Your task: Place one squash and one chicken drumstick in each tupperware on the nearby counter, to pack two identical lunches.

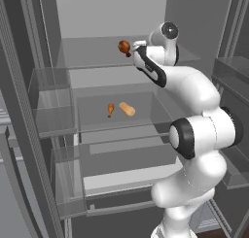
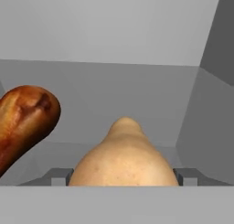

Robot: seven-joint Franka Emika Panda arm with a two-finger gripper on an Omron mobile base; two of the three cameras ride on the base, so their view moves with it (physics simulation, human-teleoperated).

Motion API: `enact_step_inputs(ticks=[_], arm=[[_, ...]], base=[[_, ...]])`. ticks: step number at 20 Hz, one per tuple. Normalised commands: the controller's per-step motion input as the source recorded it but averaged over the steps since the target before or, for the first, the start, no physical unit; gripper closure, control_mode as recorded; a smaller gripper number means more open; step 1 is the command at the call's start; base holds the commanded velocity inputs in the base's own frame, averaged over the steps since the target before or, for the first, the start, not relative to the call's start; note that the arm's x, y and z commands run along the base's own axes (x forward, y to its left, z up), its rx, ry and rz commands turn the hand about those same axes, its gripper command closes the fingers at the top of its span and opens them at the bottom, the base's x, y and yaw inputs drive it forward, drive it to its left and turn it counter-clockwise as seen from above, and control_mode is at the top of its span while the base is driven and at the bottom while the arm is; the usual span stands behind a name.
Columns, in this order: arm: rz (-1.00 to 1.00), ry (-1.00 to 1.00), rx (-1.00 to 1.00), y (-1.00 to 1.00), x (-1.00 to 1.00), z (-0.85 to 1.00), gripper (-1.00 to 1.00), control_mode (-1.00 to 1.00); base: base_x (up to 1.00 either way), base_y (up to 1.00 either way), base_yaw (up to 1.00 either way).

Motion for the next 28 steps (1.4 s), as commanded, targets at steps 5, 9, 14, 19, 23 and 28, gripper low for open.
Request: enact_step_inputs(ticks=[5, 9, 14, 19, 23, 28], arm=[[-0.01, -0.24, 0.00, 0.00, -0.75, 0.44, 1.00, -1.00], [-0.01, -0.20, 0.00, 0.00, -1.00, 0.62, 1.00, -1.00], [0.00, 0.02, -0.11, 0.00, -1.00, 0.27, 1.00, -1.00], [0.01, 0.08, -0.02, 0.00, -1.00, 0.04, 1.00, -1.00], [0.04, 0.13, 0.01, 0.00, -1.00, -0.02, 1.00, -1.00], [0.01, -0.08, 0.00, 0.01, -1.00, -0.11, 1.00, -1.00]], base=[[0.00, 0.00, 0.00], [0.00, 0.00, 0.00], [0.00, 0.00, 0.00], [0.00, 0.00, 0.00], [0.00, 0.00, 0.00], [0.00, 0.00, 0.00]])
